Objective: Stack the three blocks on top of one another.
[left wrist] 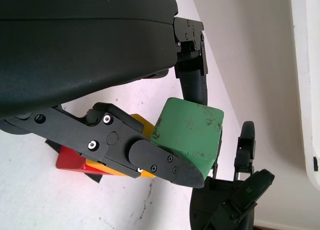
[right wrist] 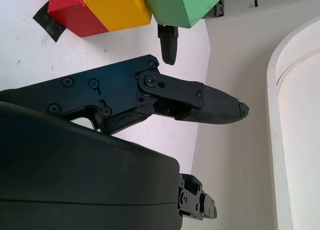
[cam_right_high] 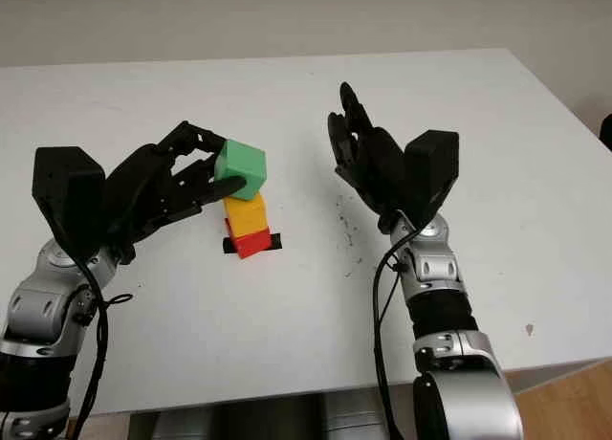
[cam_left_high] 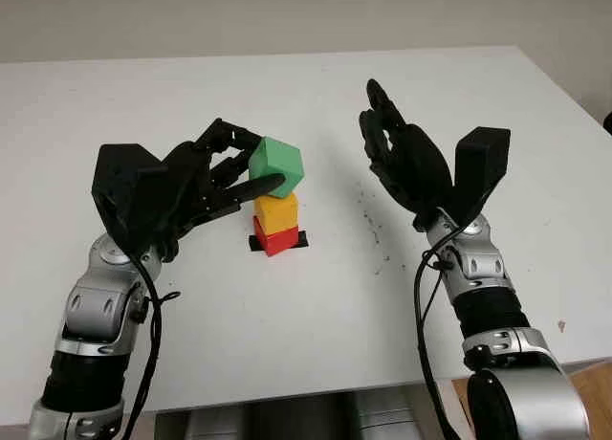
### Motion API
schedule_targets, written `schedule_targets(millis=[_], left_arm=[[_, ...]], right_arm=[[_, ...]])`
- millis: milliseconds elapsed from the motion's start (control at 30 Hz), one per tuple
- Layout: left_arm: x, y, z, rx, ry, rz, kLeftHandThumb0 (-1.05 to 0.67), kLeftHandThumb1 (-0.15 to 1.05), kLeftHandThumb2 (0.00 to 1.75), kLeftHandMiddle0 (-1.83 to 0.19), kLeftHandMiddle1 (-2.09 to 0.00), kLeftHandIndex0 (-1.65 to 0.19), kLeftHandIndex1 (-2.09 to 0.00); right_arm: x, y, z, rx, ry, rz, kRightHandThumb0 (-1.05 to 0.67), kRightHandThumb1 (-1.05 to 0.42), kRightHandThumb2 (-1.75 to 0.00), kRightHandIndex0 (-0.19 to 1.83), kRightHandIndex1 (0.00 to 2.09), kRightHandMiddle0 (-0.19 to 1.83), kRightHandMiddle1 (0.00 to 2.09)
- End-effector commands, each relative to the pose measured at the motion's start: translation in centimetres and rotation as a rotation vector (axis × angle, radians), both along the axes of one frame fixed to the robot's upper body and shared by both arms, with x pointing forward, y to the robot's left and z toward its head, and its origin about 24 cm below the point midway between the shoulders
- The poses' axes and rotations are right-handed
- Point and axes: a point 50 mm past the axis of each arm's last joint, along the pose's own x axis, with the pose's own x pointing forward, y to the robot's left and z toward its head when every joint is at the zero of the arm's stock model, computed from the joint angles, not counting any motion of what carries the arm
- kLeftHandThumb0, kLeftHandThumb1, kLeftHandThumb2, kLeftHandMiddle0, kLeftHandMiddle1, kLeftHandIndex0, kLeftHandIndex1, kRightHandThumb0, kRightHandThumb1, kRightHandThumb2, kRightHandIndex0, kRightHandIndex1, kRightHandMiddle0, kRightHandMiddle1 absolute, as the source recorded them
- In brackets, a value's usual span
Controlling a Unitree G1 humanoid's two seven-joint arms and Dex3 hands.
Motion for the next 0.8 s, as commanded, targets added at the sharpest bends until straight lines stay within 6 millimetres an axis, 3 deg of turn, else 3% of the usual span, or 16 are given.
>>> schedule_targets(millis=[0,767], left_arm=[[-0.3,-0.1,-0.3,-0.001,0.012,-0.01,-0.47,1.05,0.24,-0.19,-0.04,-0.4,-1.83],[-0.9,0.1,-1.4,0.04,0.039,-0.006,-0.48,1.05,0.23,-0.21,-0.06,-0.48,-1.83]], right_arm=[[-0.1,-0.1,0.5,-0.005,-0.025,-0.001,-0.69,-1.05,-0.63,-0.19,0.0,-0.19,0.0],[0.0,-0.1,0.7,0.002,-0.027,0.009,-0.67,-1.05,-0.63,-0.19,0.0,-0.19,0.0]])
